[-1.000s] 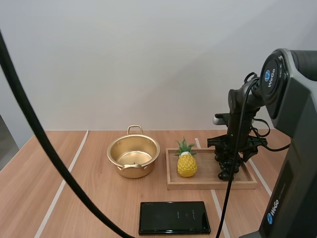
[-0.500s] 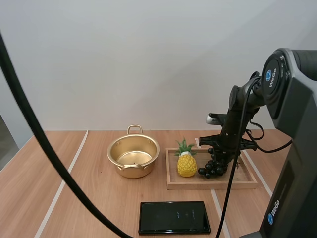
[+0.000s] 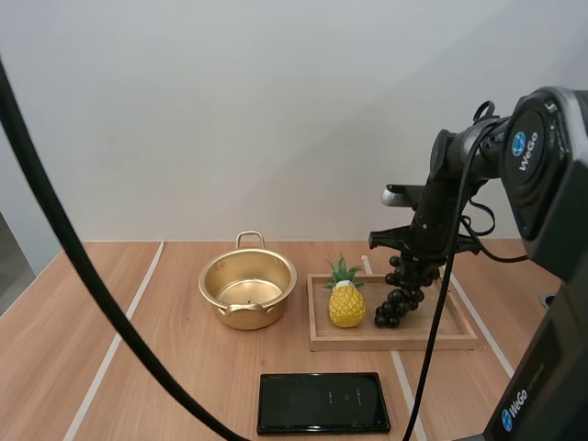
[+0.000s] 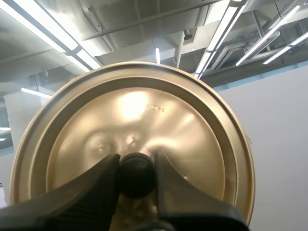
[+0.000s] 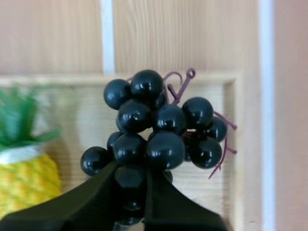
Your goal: Open the pot, put the grape inside, and close it
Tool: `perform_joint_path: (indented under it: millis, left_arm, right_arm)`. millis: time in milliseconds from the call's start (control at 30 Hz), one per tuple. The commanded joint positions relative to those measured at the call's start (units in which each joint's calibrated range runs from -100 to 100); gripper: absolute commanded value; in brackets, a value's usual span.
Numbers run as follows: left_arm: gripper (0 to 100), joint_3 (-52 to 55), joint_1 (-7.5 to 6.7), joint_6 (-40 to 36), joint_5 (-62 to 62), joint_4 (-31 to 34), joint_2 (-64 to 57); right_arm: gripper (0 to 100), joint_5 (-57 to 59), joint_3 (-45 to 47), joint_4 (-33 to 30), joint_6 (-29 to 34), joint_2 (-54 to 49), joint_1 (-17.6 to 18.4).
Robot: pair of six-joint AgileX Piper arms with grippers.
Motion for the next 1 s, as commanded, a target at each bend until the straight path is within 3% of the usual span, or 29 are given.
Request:
perform_joint_path:
  millis: [0,333,733,833,967]
  left_arm:
    - [0,-0.22,-0.04,-0.16,-0.69,0.64,0.06]
    - [0,-0.22,-0.04,-0.16,-0.68,0.52,0.06]
    - [0,-0.22,-0.04,-0.16,-0.68,0.30,0.06]
    - [0,-0.22,-0.04,-0.16,-0.68,0.30,0.06]
    - [0,-0.22,-0.04,-0.16,-0.68,0.30,0.06]
  right_arm:
    - [0,1.84,-2.43,0.10,-0.79,-4.39,-0.22]
    - [0,3.19,-9.85,0.10,-0.92,-14.46,-0.22]
    - [0,5.14,-19.64,0.38,-2.27,-18.84,-0.15]
    - [0,6.02,-21.30,5.13,-9.16,-18.84,-0.06]
    - [0,12.05,-21.75,17.09,-18.09,-18.84,0.04]
